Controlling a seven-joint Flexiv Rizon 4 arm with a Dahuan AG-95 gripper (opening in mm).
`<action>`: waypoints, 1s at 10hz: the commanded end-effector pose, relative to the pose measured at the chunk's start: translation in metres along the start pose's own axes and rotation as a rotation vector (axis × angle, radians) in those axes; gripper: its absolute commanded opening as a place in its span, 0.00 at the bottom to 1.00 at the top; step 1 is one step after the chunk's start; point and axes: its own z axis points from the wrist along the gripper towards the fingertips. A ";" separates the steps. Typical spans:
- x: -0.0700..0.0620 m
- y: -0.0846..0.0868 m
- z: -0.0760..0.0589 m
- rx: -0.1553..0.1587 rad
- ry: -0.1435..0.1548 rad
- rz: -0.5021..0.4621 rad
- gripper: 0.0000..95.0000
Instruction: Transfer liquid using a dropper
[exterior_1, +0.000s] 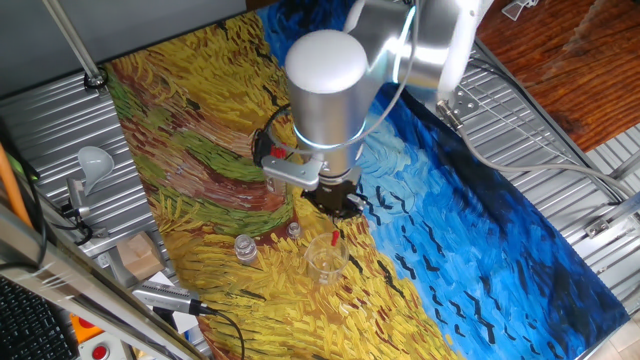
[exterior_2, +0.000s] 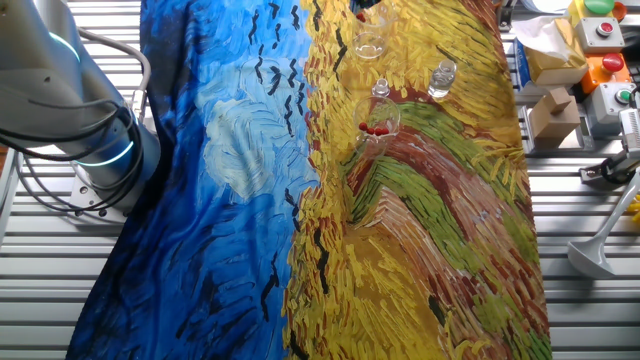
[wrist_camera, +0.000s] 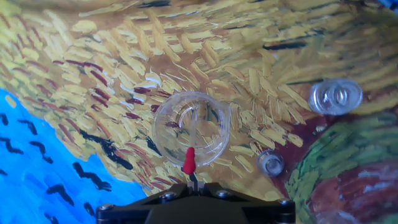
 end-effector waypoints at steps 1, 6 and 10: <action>-0.001 0.000 0.000 0.010 0.007 0.024 0.00; 0.049 -0.063 -0.017 0.016 0.017 -0.116 0.00; 0.067 -0.083 -0.020 -0.005 0.006 -0.140 0.00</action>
